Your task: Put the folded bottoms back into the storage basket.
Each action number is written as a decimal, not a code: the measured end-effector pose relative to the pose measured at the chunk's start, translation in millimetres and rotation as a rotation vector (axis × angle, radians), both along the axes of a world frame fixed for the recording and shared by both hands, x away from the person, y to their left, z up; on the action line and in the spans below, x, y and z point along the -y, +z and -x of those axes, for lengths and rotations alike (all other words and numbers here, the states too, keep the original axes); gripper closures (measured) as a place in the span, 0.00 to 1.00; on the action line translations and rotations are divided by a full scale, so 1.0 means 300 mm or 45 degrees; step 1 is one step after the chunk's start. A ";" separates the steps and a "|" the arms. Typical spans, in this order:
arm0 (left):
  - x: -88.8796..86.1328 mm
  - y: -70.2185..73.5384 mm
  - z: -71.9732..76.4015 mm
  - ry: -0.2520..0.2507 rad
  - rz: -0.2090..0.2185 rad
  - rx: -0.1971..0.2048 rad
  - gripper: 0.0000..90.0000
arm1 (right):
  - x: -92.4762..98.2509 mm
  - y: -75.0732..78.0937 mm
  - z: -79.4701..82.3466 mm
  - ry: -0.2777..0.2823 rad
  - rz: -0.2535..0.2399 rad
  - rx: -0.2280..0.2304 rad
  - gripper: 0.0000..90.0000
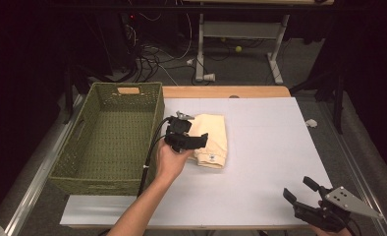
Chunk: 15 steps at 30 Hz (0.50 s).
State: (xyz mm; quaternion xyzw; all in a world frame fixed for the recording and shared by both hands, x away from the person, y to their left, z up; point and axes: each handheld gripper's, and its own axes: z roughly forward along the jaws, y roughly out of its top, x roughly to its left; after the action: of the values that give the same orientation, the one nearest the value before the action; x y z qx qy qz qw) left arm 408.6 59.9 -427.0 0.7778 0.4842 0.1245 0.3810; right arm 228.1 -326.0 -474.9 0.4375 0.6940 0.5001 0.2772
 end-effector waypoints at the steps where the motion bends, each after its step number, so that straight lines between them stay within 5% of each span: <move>1: -0.001 -0.002 -0.008 0.006 0.006 -0.011 0.19 | 0.000 0.000 0.000 0.001 0.000 0.000 0.23; 10: -0.002 -0.012 -0.063 0.053 -0.048 -0.035 0.19 | 0.000 -0.001 -0.001 0.007 0.000 -0.003 0.23; 15: 0.003 -0.027 -0.106 0.078 -0.060 -0.098 0.19 | 0.000 -0.001 -0.001 0.007 -0.001 -0.003 0.23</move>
State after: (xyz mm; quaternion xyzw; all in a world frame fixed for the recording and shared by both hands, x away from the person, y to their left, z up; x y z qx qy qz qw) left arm 440.3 59.1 -435.3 0.7755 0.5190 0.1174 0.3397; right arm 228.5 -326.0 -475.2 0.4362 0.6953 0.5007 0.2751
